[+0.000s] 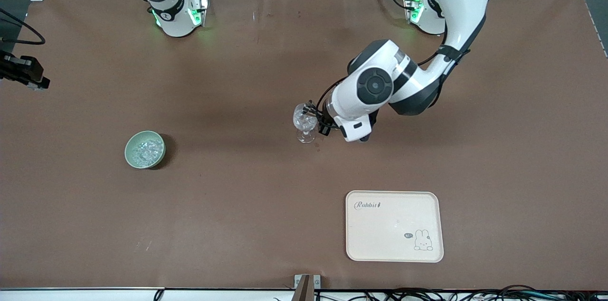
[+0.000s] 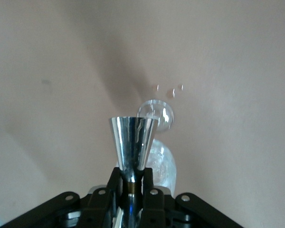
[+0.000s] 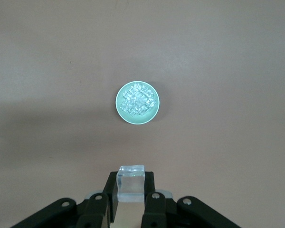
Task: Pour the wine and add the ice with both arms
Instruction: 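Pour the jigger contents into the wine glass with the left gripper, then carry the jigger to the tray while the right gripper brings the cube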
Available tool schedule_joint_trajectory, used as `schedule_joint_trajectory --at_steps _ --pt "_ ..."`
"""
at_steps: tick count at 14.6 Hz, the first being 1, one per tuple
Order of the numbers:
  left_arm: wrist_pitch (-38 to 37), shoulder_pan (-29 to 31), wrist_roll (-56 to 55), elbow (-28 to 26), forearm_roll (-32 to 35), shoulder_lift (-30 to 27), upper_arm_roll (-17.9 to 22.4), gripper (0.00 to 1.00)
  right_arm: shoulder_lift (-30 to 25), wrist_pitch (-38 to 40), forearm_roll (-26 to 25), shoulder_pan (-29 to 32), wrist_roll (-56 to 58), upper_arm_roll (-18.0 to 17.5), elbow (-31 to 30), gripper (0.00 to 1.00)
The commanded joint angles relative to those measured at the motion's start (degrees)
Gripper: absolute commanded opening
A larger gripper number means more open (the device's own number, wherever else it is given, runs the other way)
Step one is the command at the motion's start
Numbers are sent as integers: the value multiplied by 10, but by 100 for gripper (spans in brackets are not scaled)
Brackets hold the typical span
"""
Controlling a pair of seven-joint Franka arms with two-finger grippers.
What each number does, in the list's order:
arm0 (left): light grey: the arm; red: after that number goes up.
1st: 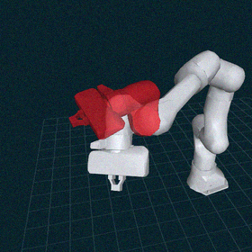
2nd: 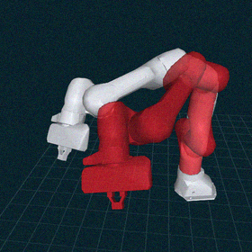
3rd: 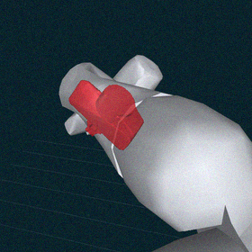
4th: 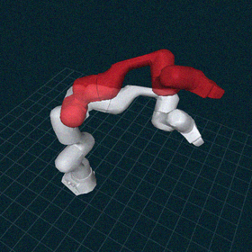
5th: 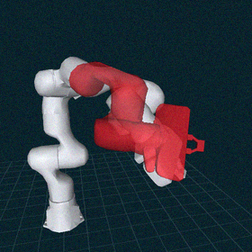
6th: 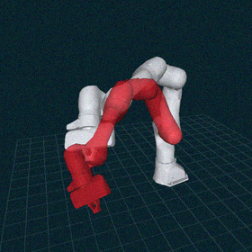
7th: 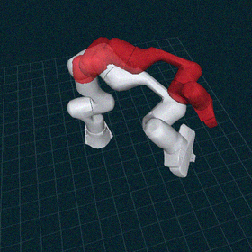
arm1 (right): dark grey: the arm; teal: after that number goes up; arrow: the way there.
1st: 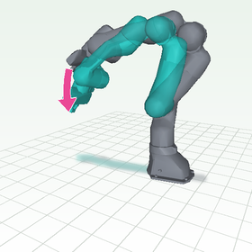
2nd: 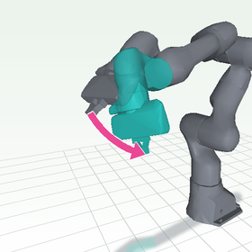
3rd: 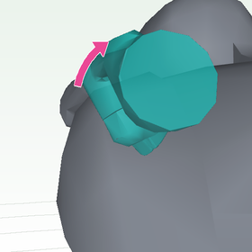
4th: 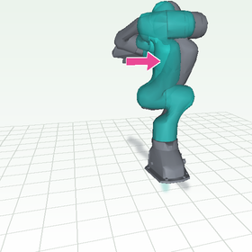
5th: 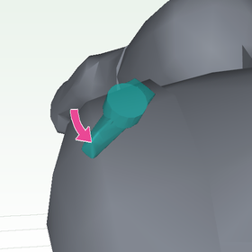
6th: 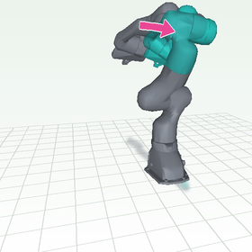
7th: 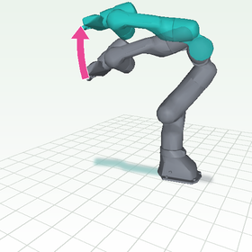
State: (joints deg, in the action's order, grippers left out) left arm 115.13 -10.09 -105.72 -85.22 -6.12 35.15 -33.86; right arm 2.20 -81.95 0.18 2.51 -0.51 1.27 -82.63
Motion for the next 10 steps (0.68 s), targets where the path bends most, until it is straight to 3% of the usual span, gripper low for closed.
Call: schedule_joint_trajectory --at_steps 1,5,10 --pt "-5 46 67 20 -115 14 -3 0 2 4 7 10 -5 -7 5 0" --pt "-4 124 156 52 -272 42 -2 0 2 6 7 7 -6 -7 5 0" --pt "23 198 197 114 -340 116 -1 0 3 4 20 -44 -72 -12 7 0"
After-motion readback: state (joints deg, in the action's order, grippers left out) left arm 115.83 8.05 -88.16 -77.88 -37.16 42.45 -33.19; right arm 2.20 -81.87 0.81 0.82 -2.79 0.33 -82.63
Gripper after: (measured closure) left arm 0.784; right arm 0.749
